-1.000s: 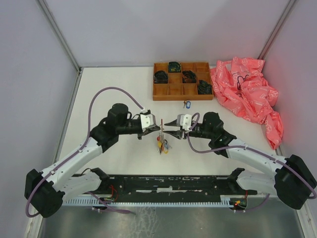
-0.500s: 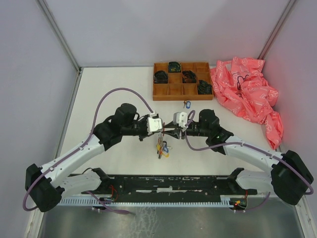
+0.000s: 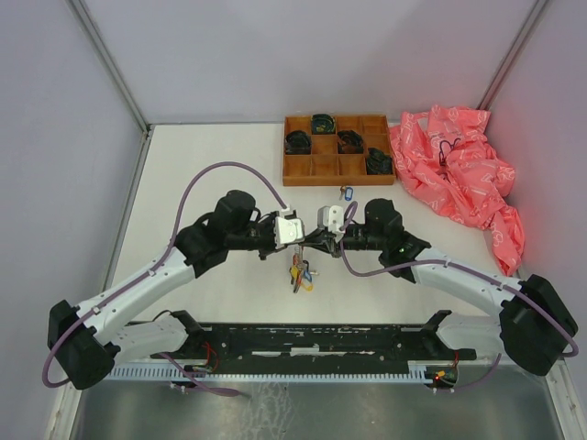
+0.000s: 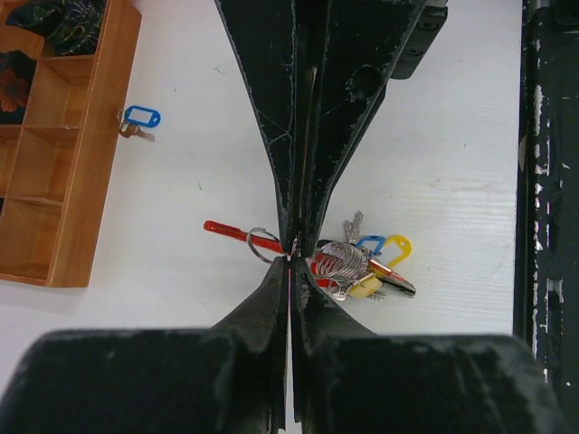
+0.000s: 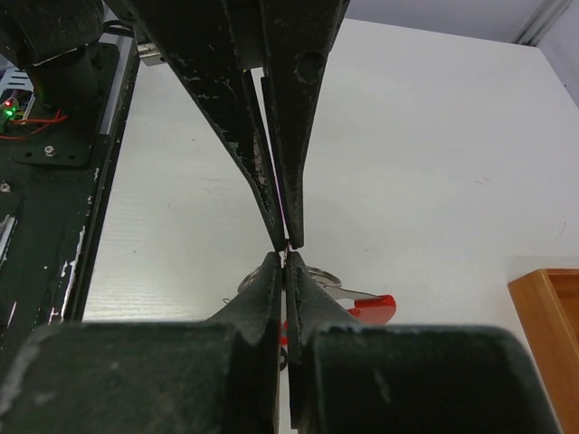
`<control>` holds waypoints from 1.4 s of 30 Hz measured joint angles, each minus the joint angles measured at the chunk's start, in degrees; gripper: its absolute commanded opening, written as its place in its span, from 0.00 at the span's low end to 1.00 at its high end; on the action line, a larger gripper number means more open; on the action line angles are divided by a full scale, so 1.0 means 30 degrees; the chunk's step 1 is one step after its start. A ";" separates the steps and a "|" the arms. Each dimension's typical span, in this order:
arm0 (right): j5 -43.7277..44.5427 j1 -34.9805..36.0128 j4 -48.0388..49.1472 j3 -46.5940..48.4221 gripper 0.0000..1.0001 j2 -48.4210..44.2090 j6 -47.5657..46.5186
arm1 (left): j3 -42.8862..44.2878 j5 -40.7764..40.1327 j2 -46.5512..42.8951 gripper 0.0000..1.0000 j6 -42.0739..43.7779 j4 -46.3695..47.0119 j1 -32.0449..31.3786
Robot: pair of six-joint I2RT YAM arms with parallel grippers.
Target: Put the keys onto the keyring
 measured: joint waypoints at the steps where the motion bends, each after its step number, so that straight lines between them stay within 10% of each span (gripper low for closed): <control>1: 0.0007 0.0000 -0.0044 0.0015 0.01 0.0000 0.0007 | 0.0000 -0.0007 0.0000 0.09 0.0000 0.0000 0.0000; 11: 0.0211 -0.0007 0.0117 -0.0291 0.01 -0.0138 0.0189 | -0.2703 0.0036 -0.2229 0.41 -0.0102 0.2936 0.0087; 42: -0.0925 -0.0430 0.5654 -0.2040 0.01 -0.0240 0.2994 | -0.4415 0.3446 -0.1209 0.24 -0.1596 0.7329 0.1778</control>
